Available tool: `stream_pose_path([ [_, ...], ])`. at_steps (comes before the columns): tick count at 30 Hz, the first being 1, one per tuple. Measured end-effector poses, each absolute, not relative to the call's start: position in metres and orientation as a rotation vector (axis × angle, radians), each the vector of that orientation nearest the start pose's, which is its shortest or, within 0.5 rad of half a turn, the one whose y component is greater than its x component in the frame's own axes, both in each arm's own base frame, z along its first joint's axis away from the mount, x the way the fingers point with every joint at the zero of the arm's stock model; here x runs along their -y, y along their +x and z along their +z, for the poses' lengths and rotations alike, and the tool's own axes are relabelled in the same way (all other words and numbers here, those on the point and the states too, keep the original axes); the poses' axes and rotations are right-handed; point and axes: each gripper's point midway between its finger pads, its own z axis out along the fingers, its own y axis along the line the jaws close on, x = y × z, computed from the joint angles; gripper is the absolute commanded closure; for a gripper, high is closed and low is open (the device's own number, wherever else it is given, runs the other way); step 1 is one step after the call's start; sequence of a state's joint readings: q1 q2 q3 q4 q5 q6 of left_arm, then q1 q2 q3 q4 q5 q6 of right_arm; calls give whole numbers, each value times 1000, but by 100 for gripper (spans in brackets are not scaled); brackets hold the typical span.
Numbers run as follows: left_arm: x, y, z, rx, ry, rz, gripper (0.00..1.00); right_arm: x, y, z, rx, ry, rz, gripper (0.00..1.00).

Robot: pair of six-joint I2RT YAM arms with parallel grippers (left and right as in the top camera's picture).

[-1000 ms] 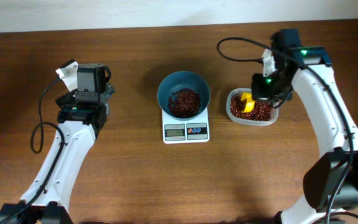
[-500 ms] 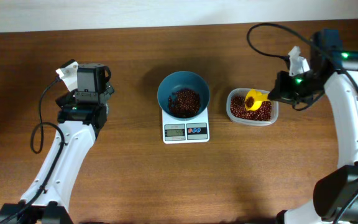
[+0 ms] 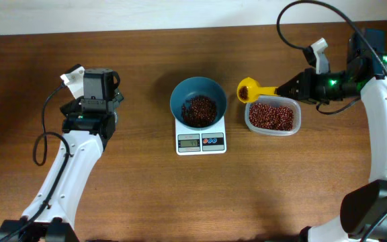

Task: Scoop item into bowl and weigh 50g on scale
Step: 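Carry the scoop with the right gripper over the teal bowl, then tip the scoop to pour a small amount of beans into the bowl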

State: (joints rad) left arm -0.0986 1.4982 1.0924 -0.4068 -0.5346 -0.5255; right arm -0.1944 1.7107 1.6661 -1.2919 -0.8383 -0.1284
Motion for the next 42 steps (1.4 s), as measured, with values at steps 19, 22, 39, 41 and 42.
stream_pose_path([
  [19, -48, 409, 174, -2148, -717, 311, 1, -165, 373, 231, -2526, -606, 831, 96],
  [22, -48, 409, 174, -2148, -717, 311, 1, -171, 377, 226, -2525, -645, 724, 96],
  [39, -48, 409, 174, -2148, -717, 311, 1, -190, 384, 233, -2500, -715, 390, 96],
  [41, -48, 409, 174, -2148, -717, 311, 1, -193, 383, 232, -2498, -731, 354, 96],
  [42, -48, 409, 174, -2148, -717, 311, 1, -194, 382, 231, -2498, -737, 335, 96],
])
